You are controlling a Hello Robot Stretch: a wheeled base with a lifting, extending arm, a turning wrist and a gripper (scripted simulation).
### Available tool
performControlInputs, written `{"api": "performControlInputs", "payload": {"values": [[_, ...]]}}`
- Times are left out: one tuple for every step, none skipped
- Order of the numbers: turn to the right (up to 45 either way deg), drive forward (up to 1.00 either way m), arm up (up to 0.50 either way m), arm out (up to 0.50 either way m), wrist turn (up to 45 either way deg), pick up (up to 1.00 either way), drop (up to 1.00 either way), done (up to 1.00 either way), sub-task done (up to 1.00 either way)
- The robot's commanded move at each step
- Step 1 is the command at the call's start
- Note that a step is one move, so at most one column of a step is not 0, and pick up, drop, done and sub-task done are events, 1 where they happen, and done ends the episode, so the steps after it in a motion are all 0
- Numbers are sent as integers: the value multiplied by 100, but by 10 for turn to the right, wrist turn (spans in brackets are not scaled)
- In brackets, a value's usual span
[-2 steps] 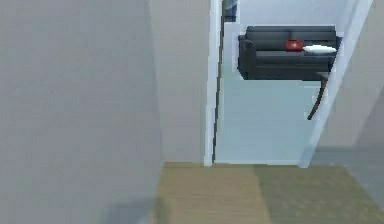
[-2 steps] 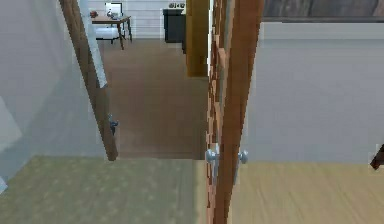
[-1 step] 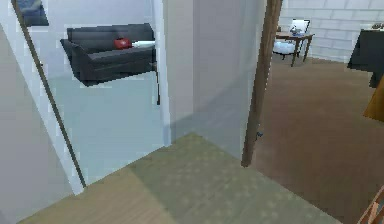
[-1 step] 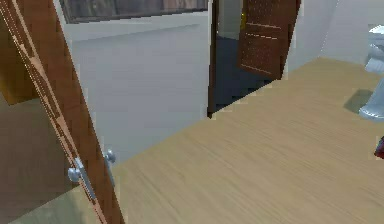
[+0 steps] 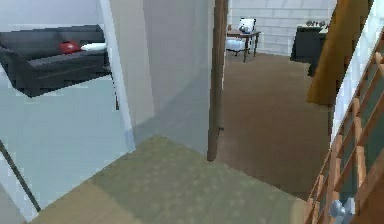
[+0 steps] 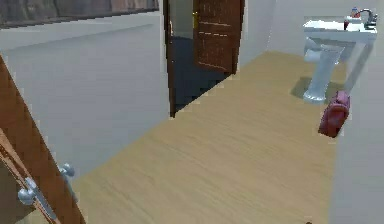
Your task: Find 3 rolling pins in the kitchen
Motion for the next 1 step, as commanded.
{"api": "performControlInputs", "payload": {"values": [[0,45,0,0,0,0,0,0,0]]}}
